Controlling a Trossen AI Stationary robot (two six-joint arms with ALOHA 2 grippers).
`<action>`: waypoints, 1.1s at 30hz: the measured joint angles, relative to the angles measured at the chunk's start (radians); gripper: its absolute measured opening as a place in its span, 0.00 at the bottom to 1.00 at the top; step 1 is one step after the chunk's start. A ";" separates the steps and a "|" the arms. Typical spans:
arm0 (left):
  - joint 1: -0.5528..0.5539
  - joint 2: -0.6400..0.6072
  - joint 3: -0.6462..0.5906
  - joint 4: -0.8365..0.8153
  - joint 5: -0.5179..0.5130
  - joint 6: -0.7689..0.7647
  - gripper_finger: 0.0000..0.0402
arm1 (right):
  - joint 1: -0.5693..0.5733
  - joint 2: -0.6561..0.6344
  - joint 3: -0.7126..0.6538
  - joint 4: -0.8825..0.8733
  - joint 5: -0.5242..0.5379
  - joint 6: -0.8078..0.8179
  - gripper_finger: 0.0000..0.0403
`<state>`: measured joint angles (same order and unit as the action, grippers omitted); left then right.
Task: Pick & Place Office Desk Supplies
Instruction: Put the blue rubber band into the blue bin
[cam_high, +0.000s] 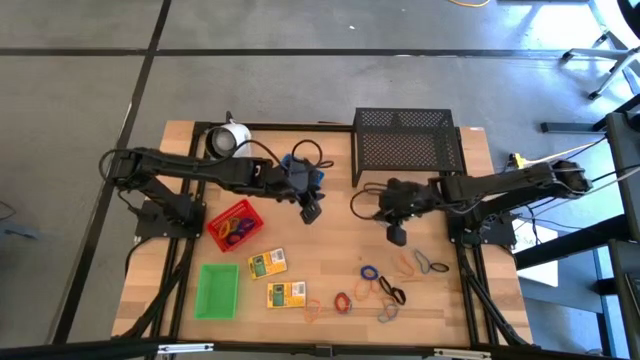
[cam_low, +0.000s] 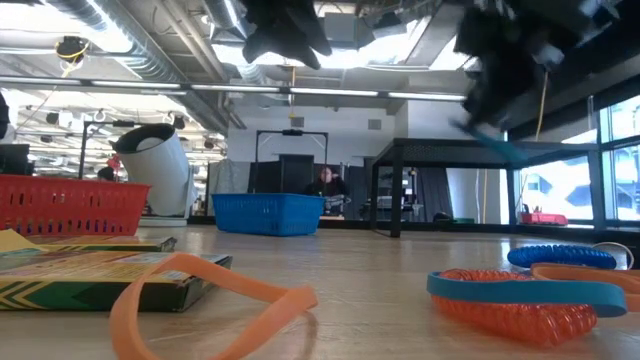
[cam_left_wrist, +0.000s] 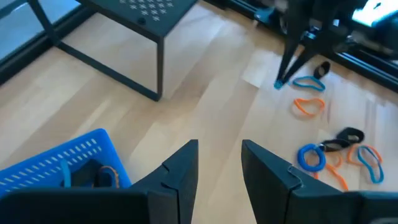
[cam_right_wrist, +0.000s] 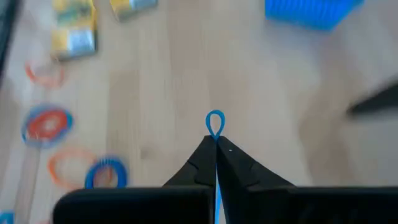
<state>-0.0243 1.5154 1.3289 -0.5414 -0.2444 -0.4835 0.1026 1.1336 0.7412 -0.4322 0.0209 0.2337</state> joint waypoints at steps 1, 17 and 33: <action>-0.005 0.000 0.000 0.000 0.000 0.000 0.29 | -0.006 0.000 0.021 0.007 0.011 -0.024 0.01; -0.021 0.000 0.000 0.196 0.010 0.086 0.44 | -0.067 -0.001 0.276 0.210 -0.037 -0.264 0.01; -0.024 0.001 0.000 0.575 0.037 0.352 0.48 | -0.067 0.010 0.276 0.452 -0.063 -0.344 0.02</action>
<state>-0.0480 1.5162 1.3289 0.0334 -0.2070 -0.1314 0.0360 1.1433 1.0172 0.0200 -0.0420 -0.1104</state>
